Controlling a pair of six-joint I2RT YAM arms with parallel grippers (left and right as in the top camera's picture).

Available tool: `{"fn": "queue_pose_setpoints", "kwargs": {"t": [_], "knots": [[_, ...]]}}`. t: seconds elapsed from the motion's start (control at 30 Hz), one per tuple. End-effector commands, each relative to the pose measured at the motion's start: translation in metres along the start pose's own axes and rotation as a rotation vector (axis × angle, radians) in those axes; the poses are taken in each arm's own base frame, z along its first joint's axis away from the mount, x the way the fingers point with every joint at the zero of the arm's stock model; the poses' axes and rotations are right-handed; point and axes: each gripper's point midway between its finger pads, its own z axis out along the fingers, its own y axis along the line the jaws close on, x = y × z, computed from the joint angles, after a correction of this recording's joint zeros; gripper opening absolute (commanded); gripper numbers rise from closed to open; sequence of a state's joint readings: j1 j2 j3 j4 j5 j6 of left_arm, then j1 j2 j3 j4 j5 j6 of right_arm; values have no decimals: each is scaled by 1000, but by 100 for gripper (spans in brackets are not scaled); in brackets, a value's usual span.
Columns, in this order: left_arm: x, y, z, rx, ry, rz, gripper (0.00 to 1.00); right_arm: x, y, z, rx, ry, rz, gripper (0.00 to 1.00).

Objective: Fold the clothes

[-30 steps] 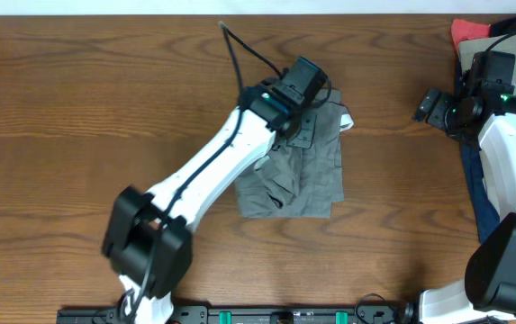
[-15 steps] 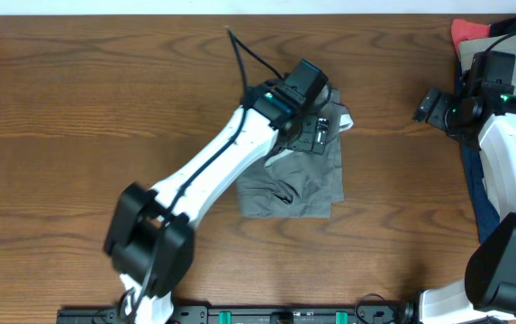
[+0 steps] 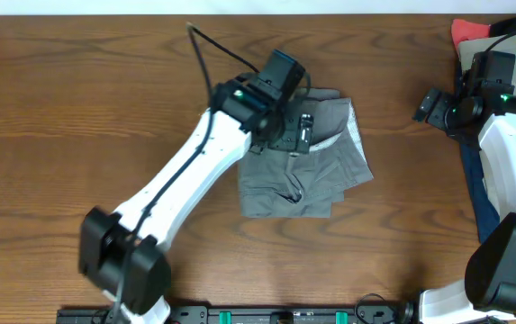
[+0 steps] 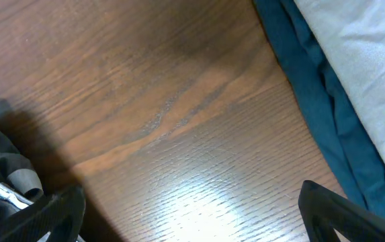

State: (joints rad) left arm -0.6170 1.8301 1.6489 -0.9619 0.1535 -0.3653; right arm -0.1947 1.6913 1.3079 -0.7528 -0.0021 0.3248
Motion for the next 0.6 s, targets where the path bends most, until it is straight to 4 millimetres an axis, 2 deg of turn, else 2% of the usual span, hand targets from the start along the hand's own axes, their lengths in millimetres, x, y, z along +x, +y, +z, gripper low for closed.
{"fn": "queue_pose_setpoints", "kwargs": {"t": [0.0, 0.03, 0.13, 0.23, 0.43, 0.5, 0.57], "knots": [[18, -1, 41, 21, 125, 0, 99, -7, 1, -4, 6, -22, -9, 99], [19, -2, 49, 28, 139, -2, 98, -7, 1, -4, 6, -22, -9, 99], [21, -13, 74, 89, 182, -1, 88, -7, 1, -4, 6, -22, -9, 99], [26, -26, 88, 157, 217, 8, 84, -7, 1, -4, 6, -22, -9, 99], [32, -49, 91, 203, 212, 91, 82, -7, 1, -4, 6, -22, -9, 99], [37, -56, 91, 207, 218, 110, 76, -7, 1, -4, 6, -22, -9, 99], [43, -64, 91, 211, 223, 131, 64, -7, 1, -4, 6, -22, -9, 99]]}}
